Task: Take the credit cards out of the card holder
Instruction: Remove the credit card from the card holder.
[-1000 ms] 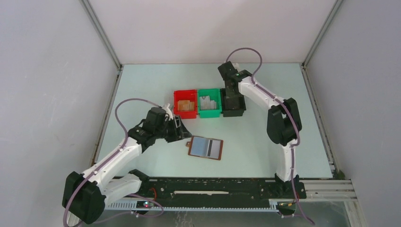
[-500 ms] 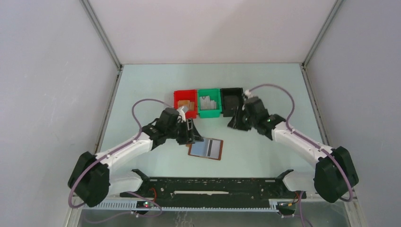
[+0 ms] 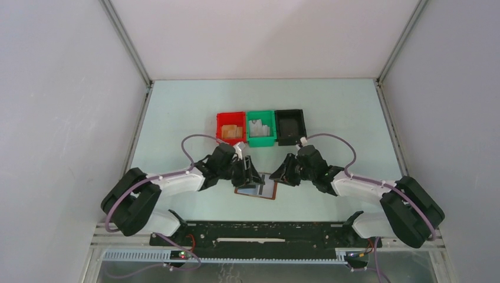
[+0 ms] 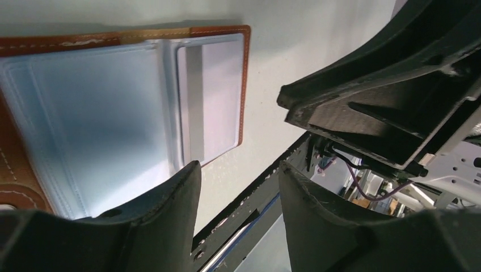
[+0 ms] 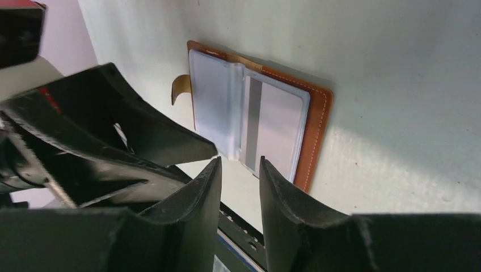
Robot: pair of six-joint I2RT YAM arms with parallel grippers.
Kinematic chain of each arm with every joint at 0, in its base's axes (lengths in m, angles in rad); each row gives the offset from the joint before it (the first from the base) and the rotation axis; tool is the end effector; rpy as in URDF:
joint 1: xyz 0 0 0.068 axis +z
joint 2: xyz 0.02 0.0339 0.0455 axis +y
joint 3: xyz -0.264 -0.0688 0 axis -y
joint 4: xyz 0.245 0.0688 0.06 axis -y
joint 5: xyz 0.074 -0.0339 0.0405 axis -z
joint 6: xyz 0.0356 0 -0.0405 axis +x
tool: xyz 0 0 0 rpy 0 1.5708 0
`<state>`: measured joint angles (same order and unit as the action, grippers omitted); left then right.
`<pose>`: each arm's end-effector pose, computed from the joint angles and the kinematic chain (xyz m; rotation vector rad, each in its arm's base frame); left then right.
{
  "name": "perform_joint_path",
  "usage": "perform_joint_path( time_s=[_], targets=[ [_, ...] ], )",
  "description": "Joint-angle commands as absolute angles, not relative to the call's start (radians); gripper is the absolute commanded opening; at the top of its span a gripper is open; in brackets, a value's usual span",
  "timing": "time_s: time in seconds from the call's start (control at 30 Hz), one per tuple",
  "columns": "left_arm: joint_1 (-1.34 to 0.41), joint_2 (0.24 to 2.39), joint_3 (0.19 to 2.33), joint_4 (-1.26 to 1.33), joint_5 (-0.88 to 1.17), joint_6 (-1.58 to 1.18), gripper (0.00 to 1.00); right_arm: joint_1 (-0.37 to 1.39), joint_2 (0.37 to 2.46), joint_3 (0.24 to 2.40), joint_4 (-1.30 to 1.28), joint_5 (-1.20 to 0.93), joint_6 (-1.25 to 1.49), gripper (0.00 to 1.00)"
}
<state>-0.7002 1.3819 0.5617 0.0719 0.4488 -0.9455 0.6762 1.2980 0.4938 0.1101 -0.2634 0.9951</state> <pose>0.1882 -0.1788 0.1624 -0.0617 2.6302 -1.2434 0.1856 0.1608 0.1636 0.2453 2.5101 1.0989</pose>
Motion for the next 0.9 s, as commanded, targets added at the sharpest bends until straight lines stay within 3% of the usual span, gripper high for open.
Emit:
perform_joint_path(
  time_s=[0.0, 0.5, 0.87],
  targets=[
    [-0.703, 1.423, 0.520, 0.197, 0.444, -1.001, 0.57, 0.684, 1.336, 0.473, 0.239, -0.252, 1.069, 0.39],
    [-0.701, 1.458, 0.508, 0.212, 0.403, -0.989, 0.54, 0.709, 1.476, 0.474, 0.292, -0.249, 1.072, 0.37],
    [-0.701, 1.474, 0.529, 0.192, 0.411, -0.967, 0.53, 0.736, 1.440, 0.473, 0.249, -0.186, 1.065, 0.36]
  ],
)
